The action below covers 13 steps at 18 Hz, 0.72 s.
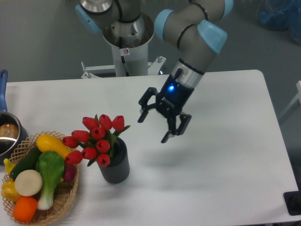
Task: Pick up the flowers from the vase
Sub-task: 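Move the open gripper toward the red tulip stems above the black vase, then lower the gripper around the tulip stems and close on them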
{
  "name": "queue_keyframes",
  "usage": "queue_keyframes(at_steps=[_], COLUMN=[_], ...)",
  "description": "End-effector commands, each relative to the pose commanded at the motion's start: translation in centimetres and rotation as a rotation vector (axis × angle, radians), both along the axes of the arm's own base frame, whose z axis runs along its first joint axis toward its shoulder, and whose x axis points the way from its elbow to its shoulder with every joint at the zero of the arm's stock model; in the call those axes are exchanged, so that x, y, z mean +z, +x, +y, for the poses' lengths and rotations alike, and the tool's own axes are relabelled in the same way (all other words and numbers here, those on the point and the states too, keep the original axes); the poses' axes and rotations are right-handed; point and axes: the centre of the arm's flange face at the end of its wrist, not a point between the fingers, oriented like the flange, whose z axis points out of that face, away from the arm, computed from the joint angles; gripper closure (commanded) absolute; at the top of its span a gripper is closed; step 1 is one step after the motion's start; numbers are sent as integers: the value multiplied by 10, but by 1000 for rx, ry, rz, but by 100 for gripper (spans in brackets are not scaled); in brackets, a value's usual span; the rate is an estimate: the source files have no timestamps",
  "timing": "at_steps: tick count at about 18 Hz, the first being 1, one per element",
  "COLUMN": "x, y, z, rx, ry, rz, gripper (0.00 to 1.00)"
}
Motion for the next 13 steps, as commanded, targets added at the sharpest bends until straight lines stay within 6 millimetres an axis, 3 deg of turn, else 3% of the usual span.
queue_keyframes(at_steps=[5,13], x=[-17,-34], y=[24,28], z=[10,24], rx=[-44,-67], ry=[49,96], rz=[-81,-169], gripper=[0,0])
